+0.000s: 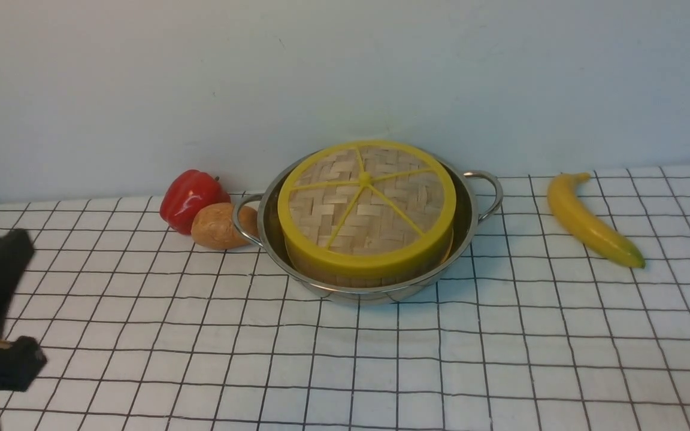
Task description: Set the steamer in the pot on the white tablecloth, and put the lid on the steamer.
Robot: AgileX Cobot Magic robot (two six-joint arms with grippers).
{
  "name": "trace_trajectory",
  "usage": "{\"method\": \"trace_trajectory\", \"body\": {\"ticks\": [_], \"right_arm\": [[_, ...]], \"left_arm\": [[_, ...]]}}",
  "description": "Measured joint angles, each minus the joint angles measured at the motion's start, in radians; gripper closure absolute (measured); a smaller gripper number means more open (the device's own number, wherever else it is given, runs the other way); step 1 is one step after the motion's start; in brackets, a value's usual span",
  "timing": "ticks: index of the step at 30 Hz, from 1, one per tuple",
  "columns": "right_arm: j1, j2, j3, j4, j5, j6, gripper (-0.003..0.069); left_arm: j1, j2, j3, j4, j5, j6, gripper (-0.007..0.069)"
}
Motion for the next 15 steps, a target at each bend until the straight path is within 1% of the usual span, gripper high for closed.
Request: {"method": "trace_trajectory", "body": {"ticks": [2,4,6,8,9,15], "right_arm": [[0.000,0.000,0.000,0.002,0.000,0.000,0.0441],[0.000,0.000,0.000,0.002,0.000,0.000,0.0436],[0.000,0.000,0.000,0.002,0.000,0.001,0.0432],[0.000,0.000,0.000,0.002,0.000,0.002,0.0425],[0.000,0.000,0.000,0.002,0.000,0.002,0.0424],[0.000,0.000,0.000,0.002,0.000,0.002,0.0420]], "left_arm": [[0.093,-0.077,0.020,0.050,0.033,0.020,0.0444],[0.155,-0.138,0.058,0.100,0.059,0.036,0.0443],[0.192,-0.181,0.092,0.132,0.074,0.041,0.0438],[0.243,-0.279,0.188,0.176,0.094,0.048,0.0433],[0.246,-0.286,0.195,0.178,0.094,0.049,0.0433],[0.251,-0.434,0.394,0.167,0.094,0.050,0.0424]]}}
